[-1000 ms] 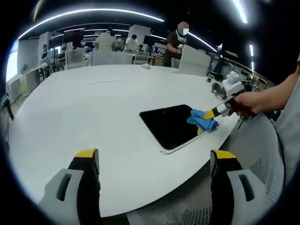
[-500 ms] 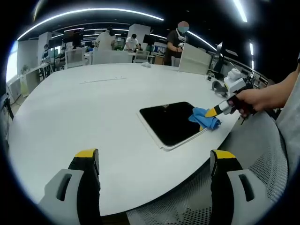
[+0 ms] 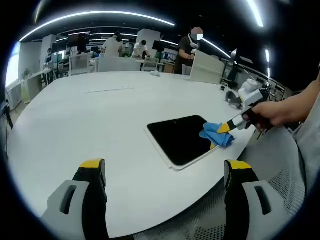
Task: Wipe the mirror surface with the cleaning cloth until all visible marks leave the cleaned area.
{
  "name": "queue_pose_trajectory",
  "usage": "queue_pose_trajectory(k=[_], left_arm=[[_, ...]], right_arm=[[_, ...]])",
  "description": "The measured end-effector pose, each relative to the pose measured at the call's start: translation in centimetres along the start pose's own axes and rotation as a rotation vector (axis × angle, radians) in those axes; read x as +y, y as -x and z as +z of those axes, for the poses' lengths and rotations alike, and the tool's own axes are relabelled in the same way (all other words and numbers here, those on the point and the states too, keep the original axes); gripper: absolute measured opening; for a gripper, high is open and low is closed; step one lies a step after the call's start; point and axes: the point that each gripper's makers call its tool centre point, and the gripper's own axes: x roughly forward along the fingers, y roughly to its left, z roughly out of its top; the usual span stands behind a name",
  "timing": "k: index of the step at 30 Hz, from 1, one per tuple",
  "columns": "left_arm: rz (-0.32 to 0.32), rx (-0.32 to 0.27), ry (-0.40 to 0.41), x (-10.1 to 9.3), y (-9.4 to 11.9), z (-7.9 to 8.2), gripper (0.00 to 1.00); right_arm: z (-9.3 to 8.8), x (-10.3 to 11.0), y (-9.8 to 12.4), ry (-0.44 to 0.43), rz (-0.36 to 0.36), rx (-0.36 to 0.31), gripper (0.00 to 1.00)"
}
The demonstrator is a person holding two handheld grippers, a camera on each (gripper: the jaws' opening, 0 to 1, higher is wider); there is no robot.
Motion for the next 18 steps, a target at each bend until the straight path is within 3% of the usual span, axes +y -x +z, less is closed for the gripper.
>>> queue_pose_trajectory(k=[18], left_arm=[[-0.016,0.027,-0.026,0.0,-0.3,-1.0,0.98]], right_arm=[[-0.1,5.0,-2.3,0.063,0.039,0.016,0.03]])
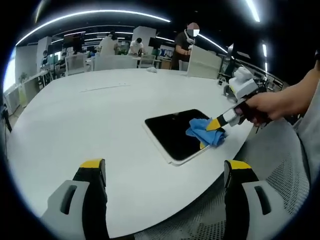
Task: Wipe the mirror surface with the cleaning cloth until all visible marks leave the cleaned area.
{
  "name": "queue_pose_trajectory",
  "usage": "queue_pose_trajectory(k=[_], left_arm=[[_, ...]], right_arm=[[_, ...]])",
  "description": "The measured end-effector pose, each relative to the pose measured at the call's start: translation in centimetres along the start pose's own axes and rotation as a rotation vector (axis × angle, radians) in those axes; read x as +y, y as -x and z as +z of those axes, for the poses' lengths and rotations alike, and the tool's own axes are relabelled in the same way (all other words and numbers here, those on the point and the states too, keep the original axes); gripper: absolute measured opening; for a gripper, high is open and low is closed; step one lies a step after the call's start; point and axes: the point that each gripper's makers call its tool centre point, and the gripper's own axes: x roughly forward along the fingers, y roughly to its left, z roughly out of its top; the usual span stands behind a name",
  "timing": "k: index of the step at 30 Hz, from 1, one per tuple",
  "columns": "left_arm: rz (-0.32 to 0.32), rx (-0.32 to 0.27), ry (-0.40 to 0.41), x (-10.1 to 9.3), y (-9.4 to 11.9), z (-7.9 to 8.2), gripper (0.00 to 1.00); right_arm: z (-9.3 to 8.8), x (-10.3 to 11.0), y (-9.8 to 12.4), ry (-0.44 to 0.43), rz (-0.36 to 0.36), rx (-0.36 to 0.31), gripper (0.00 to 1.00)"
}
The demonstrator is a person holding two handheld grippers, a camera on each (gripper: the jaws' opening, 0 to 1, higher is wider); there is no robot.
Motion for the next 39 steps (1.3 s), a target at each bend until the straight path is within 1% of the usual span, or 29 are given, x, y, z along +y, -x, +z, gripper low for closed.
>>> queue_pose_trajectory(k=[7,9,11,19,22,34,39], left_arm=[[0.001,0.010,0.004,-0.1,0.0,-0.2,0.96],[-0.009,0.028,-0.025,-0.4,0.0,-0.5,0.96],[-0.019,0.034,-0.022,-0.4,-0.1,-0.7,0.97],[-0.008,0.033,0.006,-0.1,0.0,-0.8,0.96],[-0.013,0.035,-0.008,-0.2,-0.1,-0.8,0.96],[-0.006,0.039,-0.008,0.1,-0.1,-1.0,0.96],[-0.006,0.043,-0.010,0.0,-0.1,-1.0,0.96]], right_arm=[[0.1,1.7,-0.6,0.013,0.017,0.006,0.03],[0.2,2.1,-0.9,0.016,0.023,0.008,0.03],[0.2,2.4,-1.2,0.024,0.027,0.011,0.03],[0.3,3.7,-2.3,0.033,0.044,0.022,0.03],[0.4,4.3,-2.8,0.036,0.052,0.025,0.03],[0.4,6.7,-4.2,0.055,0.082,0.029,0.03],[0.3,7.9,-4.1,0.066,0.090,0.031,0.03]])
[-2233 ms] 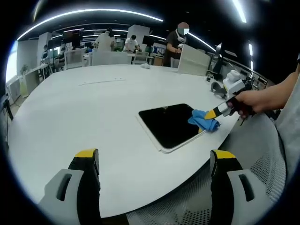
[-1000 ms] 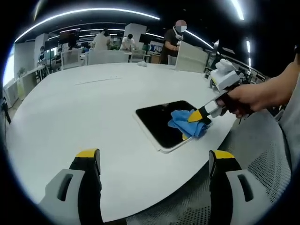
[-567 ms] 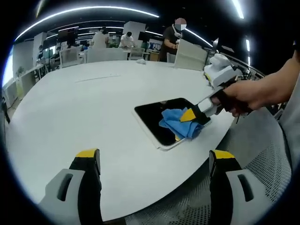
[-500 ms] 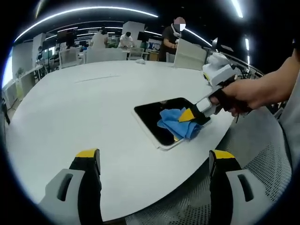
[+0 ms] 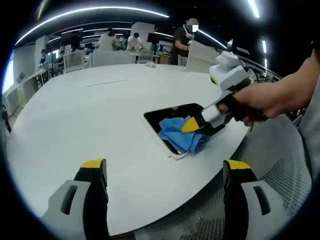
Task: Wipe the mirror surface with the cleaning cloth until all visible marks leave the cleaned area.
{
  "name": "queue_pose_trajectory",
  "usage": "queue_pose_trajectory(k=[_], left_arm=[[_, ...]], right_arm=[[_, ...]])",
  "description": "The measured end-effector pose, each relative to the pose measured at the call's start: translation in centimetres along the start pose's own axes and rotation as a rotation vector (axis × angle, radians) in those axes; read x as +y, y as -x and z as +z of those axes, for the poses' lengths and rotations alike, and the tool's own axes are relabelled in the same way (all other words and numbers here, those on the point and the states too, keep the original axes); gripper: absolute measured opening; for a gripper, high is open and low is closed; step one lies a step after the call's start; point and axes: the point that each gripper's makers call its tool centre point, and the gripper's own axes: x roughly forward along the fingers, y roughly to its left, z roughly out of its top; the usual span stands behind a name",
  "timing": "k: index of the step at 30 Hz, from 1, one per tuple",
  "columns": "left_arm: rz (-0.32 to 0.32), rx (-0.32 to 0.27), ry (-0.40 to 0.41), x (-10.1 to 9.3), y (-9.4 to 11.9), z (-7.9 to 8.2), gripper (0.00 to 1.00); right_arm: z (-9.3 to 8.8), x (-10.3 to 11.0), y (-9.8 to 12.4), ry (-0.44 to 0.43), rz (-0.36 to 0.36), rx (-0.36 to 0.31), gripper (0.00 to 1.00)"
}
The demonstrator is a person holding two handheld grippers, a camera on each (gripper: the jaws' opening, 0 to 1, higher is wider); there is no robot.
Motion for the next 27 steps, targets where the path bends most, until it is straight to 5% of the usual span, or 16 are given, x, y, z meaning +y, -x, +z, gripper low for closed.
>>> queue_pose_trajectory(k=[17,27], left_arm=[[0.004,-0.002,0.001,0.1,0.0,0.0,0.96],[0.003,0.000,0.002,-0.2,0.1,0.2,0.95]], right_arm=[[-0.2,2.9,-0.9,-0.008,0.048,0.022,0.03],[-0.1,2.7,-1.4,-0.003,0.048,0.029,0.03]])
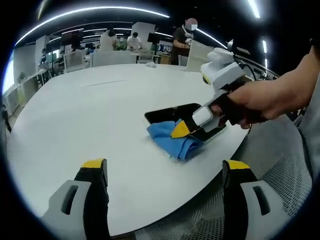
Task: Wipe the mirror surface with the cleaning cloth until all visible marks leave the cleaned area.
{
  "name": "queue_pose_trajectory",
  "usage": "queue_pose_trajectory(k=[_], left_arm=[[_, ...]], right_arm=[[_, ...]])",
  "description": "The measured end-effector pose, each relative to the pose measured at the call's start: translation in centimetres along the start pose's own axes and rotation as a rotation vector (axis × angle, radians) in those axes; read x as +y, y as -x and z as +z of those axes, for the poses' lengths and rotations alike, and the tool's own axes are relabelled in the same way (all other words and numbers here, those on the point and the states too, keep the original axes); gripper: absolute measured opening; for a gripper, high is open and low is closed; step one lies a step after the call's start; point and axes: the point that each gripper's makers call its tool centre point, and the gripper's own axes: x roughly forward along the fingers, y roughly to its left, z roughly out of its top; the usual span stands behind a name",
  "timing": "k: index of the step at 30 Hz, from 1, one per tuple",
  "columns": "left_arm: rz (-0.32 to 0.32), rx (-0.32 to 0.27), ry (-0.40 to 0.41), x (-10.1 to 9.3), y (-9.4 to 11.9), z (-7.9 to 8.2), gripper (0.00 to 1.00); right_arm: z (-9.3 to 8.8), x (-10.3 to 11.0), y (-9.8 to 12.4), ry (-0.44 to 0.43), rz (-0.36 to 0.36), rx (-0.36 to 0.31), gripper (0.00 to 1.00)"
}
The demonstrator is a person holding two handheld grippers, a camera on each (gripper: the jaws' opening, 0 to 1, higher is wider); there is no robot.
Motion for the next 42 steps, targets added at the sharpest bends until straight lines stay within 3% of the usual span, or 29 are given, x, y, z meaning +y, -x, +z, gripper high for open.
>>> queue_pose_trajectory(k=[12,24,42], left_arm=[[0.004,-0.002,0.005,0.2,0.0,0.0,0.95],[0.006,0.002,0.009,0.5,-0.1,-0.2,0.95],[0.005,0.008,0.016,0.6,-0.2,-0.5,0.95]], right_arm=[[0.2,0.3,0.6,0.003,-0.003,0.007,0.03],[2.8,-0.7,-1.1,0.030,-0.025,-0.001,0.03],[5.8,-1.7,-1.9,0.065,-0.039,-0.006,0.03]])
